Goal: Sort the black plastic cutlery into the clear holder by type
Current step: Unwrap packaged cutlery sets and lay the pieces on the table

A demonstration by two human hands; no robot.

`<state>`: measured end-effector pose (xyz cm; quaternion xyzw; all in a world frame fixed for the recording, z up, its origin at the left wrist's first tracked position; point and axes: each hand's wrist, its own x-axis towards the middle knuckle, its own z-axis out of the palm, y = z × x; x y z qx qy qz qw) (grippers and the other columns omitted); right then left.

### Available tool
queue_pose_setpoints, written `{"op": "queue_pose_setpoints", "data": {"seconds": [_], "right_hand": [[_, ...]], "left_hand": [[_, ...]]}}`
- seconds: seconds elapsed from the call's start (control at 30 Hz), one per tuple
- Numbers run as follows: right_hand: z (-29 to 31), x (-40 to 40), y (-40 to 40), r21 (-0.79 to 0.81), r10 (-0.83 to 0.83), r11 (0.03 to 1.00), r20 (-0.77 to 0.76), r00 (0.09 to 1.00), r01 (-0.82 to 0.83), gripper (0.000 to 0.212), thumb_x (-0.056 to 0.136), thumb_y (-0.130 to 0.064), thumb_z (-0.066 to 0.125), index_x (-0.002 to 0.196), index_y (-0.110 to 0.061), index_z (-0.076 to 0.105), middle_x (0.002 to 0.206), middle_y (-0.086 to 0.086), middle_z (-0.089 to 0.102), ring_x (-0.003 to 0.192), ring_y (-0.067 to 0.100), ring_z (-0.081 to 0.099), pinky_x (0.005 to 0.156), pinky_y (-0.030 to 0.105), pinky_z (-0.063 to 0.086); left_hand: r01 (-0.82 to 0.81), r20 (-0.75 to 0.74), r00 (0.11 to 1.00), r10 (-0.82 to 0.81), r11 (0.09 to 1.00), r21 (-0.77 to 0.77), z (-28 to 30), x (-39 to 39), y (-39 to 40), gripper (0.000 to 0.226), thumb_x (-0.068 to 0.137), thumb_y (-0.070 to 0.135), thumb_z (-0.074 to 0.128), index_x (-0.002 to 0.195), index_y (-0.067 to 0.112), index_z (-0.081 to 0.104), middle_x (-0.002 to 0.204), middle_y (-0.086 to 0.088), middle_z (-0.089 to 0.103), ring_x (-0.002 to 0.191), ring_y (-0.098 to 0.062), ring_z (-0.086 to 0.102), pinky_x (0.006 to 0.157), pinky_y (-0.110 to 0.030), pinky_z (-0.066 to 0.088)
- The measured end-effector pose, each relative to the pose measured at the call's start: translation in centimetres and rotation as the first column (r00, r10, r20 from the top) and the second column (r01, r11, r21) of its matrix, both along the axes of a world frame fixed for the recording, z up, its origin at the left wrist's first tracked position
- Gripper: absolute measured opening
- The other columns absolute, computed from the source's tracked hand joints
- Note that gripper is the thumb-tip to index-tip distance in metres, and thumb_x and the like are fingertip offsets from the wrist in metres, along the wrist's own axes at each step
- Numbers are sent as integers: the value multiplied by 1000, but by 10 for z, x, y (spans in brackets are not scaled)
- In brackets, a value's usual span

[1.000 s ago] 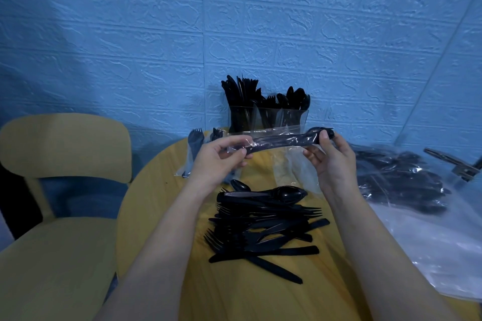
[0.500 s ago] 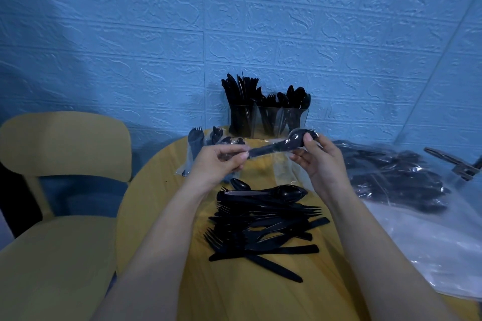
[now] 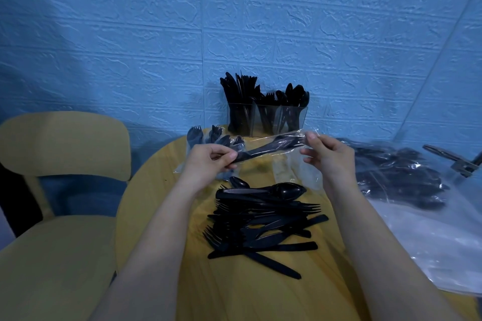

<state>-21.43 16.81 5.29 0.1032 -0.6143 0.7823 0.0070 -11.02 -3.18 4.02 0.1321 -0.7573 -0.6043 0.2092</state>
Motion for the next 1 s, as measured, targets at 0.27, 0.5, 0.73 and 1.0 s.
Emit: {"op": "queue_pose_setpoints", "data": {"seconds": [0.27, 0.5, 0.73, 1.0], "right_hand": [[4, -14, 17, -294, -159, 938, 95, 983, 180, 5, 91, -7, 62, 87, -6, 64, 65, -2, 70, 63, 10, 68, 63, 20, 55], [2, -18, 18, -439, -280, 860, 23, 960, 261, 8, 95, -10, 55, 88, -12, 57, 89, 4, 65, 82, 12, 71, 74, 21, 54], [-11, -12, 8, 409, -26, 890, -397, 918, 202, 14, 93, -17, 57, 106, -22, 59, 111, -5, 63, 91, 9, 59, 74, 20, 48], [-22, -8, 3, 941, 326, 244, -309, 893, 236, 36, 96, -44, 39, 115, -25, 63, 125, -5, 62, 114, 17, 54, 112, 36, 21]], "left_hand": [[-70, 13, 997, 71, 993, -97, -1, 1, -10, 7, 91, 9, 60, 94, 7, 66, 74, -2, 65, 54, 4, 61, 59, -9, 51], [-210, -7, 977, 211, 966, -153, -4, 1, -15, 16, 93, 8, 58, 80, 17, 58, 71, 0, 60, 64, -11, 58, 63, -18, 51], [-153, 35, 985, 170, 943, -295, -3, 1, -8, 16, 91, 16, 61, 77, 23, 58, 69, 4, 63, 68, -10, 60, 66, -23, 47], [202, 300, 952, -57, 853, -481, -6, 3, -3, 14, 83, 39, 68, 78, 27, 65, 79, 10, 65, 76, -4, 58, 69, -19, 47]]}}
